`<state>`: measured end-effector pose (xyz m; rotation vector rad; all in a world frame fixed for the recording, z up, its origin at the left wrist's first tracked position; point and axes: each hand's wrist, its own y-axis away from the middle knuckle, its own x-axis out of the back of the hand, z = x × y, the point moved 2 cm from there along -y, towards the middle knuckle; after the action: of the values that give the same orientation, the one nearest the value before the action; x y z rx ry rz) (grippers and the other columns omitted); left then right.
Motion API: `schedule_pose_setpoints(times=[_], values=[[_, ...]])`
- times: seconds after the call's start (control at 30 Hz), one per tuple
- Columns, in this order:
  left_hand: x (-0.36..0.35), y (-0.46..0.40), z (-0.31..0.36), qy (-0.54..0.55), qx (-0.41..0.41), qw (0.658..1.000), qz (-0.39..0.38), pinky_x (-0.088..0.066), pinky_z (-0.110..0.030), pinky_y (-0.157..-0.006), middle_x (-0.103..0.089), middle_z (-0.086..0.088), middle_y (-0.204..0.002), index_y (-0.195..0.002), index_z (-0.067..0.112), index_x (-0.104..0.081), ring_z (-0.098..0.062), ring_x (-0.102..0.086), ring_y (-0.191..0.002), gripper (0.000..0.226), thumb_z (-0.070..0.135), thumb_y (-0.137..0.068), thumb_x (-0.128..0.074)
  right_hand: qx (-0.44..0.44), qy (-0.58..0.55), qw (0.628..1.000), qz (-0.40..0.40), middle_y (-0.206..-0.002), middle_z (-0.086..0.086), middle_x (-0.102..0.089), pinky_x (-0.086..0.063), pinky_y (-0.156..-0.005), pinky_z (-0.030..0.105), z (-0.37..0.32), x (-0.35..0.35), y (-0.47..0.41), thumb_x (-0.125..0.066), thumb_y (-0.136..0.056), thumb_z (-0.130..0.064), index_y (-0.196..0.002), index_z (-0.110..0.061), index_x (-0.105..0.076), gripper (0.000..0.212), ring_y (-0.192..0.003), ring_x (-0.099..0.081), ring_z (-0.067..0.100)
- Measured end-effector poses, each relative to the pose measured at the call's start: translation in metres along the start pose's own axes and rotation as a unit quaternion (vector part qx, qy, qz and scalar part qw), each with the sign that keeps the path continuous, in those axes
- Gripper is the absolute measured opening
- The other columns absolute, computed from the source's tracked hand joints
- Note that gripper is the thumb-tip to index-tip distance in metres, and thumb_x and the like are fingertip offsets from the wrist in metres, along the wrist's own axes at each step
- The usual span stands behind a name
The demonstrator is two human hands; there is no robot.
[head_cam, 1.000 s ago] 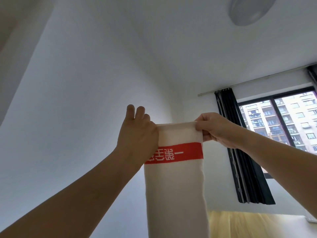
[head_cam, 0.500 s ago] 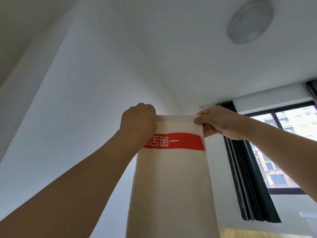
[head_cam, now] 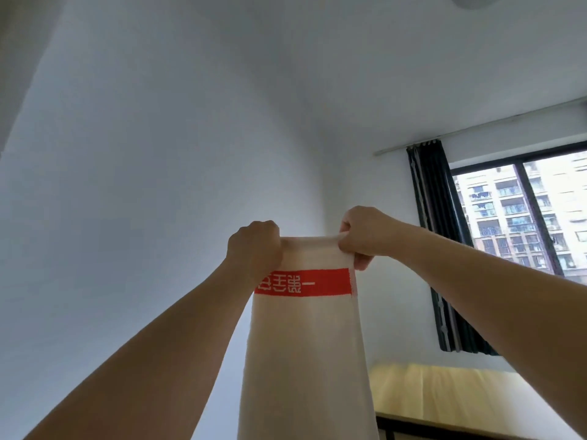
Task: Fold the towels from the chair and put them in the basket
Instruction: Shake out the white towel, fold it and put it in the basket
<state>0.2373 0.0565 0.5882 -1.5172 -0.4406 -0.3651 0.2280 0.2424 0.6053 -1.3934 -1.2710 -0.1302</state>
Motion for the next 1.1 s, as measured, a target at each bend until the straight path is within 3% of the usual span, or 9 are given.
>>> schedule_pose_setpoints(times=[0.1,0.23,0.43,0.57,0.7,0.87,0.97,1.03,1.1], values=[[-0.015,-0.006,-0.005,0.062,0.063,0.996,-0.01,-0.034,-0.027,-0.052,-0.048,-0.003,-0.068,-0.064,0.013,-0.038,-0.016,-0.042,-0.056,0.02,0.004,-0.081,-0.042,0.017,-0.031,0.996,0.08,-0.082,0.016,-0.072,-0.061,-0.067,0.041,0.006,-0.017,-0.009,-0.046,-0.079,0.004,-0.089,-0.001,-0.062,0.02,-0.065,-0.072,0.029],[-0.006,-0.012,0.002,0.155,0.092,0.983,0.03,-0.028,-0.027,-0.047,-0.046,-0.001,-0.072,-0.078,0.01,-0.04,-0.014,-0.041,-0.06,0.01,0.004,-0.083,-0.036,0.017,-0.208,0.958,0.195,-0.088,0.006,-0.06,-0.06,-0.056,0.043,0.017,-0.019,-0.012,-0.053,-0.083,-0.003,-0.087,-0.007,-0.057,0.008,-0.066,-0.067,0.025],[-0.002,0.006,0.0,0.21,0.082,0.974,0.033,-0.032,-0.028,-0.05,-0.052,-0.003,-0.083,-0.098,0.01,-0.047,-0.017,-0.047,-0.069,0.019,0.009,-0.085,-0.034,0.005,-0.27,0.947,0.174,-0.093,0.015,-0.065,-0.055,-0.048,0.028,0.029,-0.026,0.003,-0.058,-0.078,-0.012,-0.084,-0.007,-0.053,0.009,-0.075,-0.066,0.025],[-0.007,0.037,0.0,0.189,0.089,0.978,-0.016,-0.037,-0.031,-0.064,-0.052,-0.003,-0.081,-0.091,0.009,-0.05,-0.023,-0.05,-0.077,0.016,0.012,-0.084,-0.037,-0.003,-0.262,0.958,0.112,-0.09,0.016,-0.066,-0.056,-0.055,0.032,0.04,-0.046,0.03,-0.058,-0.08,-0.013,-0.085,-0.007,-0.051,0.011,-0.071,-0.064,0.024],[-0.032,0.081,-0.003,0.183,0.141,0.968,-0.098,-0.037,-0.031,-0.065,-0.053,-0.002,-0.075,-0.072,0.012,-0.048,-0.019,-0.049,-0.068,0.015,0.014,-0.083,-0.038,-0.048,-0.276,0.96,0.013,-0.082,0.01,-0.066,-0.052,-0.052,0.028,0.057,-0.084,0.068,-0.058,-0.085,-0.013,-0.089,-0.007,-0.051,0.009,-0.065,-0.063,0.017],[-0.087,0.16,-0.007,0.146,0.201,0.936,-0.25,-0.038,-0.035,-0.077,-0.057,-0.004,-0.078,-0.071,0.013,-0.051,-0.023,-0.053,-0.077,0.02,0.019,-0.083,-0.036,-0.129,-0.252,0.949,-0.14,-0.086,0.01,-0.067,-0.049,-0.055,0.026,0.089,-0.157,0.122,-0.058,-0.091,-0.016,-0.093,-0.008,-0.054,0.009,-0.068,-0.063,0.019],[-0.126,0.211,-0.01,0.187,0.241,0.9,-0.312,-0.036,-0.031,-0.067,-0.051,-0.002,-0.073,-0.069,0.012,-0.046,-0.017,-0.046,-0.066,0.021,0.018,-0.086,-0.037,-0.169,-0.233,0.938,-0.192,-0.085,0.009,-0.067,-0.053,-0.059,0.027,0.109,-0.202,0.154,-0.058,-0.091,-0.016,-0.093,-0.01,-0.055,0.008,-0.069,-0.065,0.019],[-0.156,0.25,-0.01,0.2,0.246,0.875,-0.366,-0.037,-0.031,-0.064,-0.054,-0.006,-0.079,-0.075,0.009,-0.052,-0.021,-0.05,-0.071,0.022,0.015,-0.09,-0.037,-0.198,-0.222,0.929,-0.222,-0.085,0.009,-0.067,-0.055,-0.058,0.026,0.126,-0.238,0.176,-0.059,-0.09,-0.016,-0.094,-0.01,-0.057,0.009,-0.069,-0.066,0.018],[-0.19,0.286,-0.009,0.181,0.227,0.863,-0.414,-0.042,-0.034,-0.073,-0.061,-0.016,-0.107,-0.103,0.0,-0.061,-0.031,-0.059,-0.097,0.029,0.012,-0.096,-0.035,-0.217,-0.21,0.922,-0.243,-0.09,0.01,-0.068,-0.058,-0.066,0.029,0.145,-0.277,0.199,-0.059,-0.09,-0.019,-0.096,-0.01,-0.057,0.011,-0.077,-0.069,0.021]])
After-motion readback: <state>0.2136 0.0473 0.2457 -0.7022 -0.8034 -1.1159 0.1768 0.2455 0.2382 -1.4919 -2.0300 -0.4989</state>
